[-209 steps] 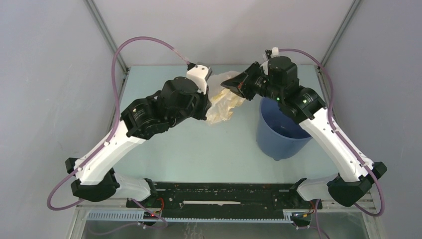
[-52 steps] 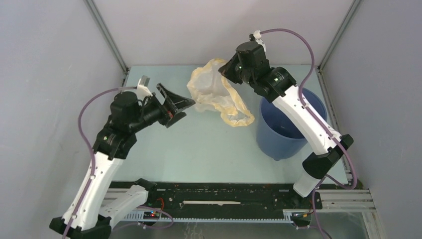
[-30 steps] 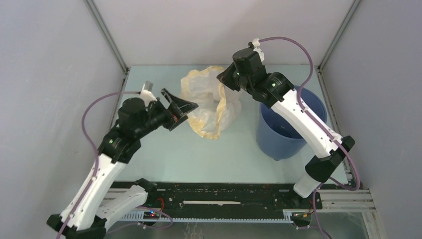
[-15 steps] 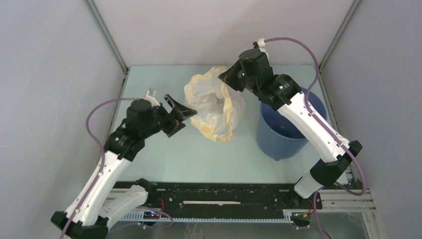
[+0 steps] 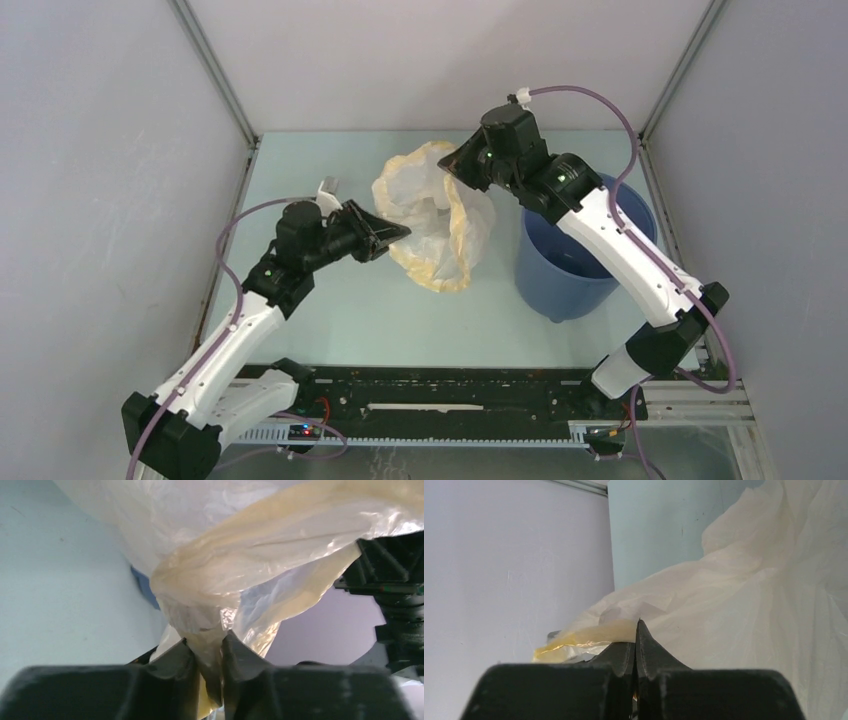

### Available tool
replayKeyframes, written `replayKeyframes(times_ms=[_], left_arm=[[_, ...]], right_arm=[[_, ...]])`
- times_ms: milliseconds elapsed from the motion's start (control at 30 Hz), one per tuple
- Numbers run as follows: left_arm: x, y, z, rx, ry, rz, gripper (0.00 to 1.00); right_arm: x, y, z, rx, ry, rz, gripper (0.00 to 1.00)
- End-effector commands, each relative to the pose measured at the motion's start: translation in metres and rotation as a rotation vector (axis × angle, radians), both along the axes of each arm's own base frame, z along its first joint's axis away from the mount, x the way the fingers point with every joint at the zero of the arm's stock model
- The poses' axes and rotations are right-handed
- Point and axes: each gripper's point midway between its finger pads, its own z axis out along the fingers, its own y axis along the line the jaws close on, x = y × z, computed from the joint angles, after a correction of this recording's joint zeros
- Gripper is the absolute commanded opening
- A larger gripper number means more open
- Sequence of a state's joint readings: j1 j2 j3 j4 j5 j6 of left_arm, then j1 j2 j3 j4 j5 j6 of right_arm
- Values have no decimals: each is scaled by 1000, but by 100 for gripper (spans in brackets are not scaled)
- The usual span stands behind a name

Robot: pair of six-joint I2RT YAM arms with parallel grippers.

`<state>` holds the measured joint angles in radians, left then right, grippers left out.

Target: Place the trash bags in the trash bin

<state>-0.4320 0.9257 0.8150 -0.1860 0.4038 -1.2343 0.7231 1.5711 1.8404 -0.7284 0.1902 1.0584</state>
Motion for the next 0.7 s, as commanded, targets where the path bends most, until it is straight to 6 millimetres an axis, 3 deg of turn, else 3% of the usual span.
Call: replayKeyframes(times_ms=[0,133,267,367,433,500,567,600,667], left_arm=[[0,8,7,35,-84,-2,2],[-9,75,-47,532,-30,91,0],[-42,142,-103,892,132,135,0],[-61,159,-133,972,218,121,0],[-60,160,-137,975,230,129,0],[-43,156,-123,932,214,176,0],[-10,146,-87,832,155,234,0],[12,140,-61,786,104,260,0],[54,134,30,719,-59,321,0]], right_arm=[[-9,-4,25,74,-52,56,0],[-30,12,3,48,-98,331,0],[-60,2,-67,-158,-1,503,0],[-81,-4,-116,-265,107,603,0],[-84,-1,-133,-297,154,641,0],[-71,5,-133,-317,159,638,0],[-48,15,-109,-309,119,612,0],[-34,23,-86,-283,84,607,0],[-9,37,-23,-198,0,588,0]])
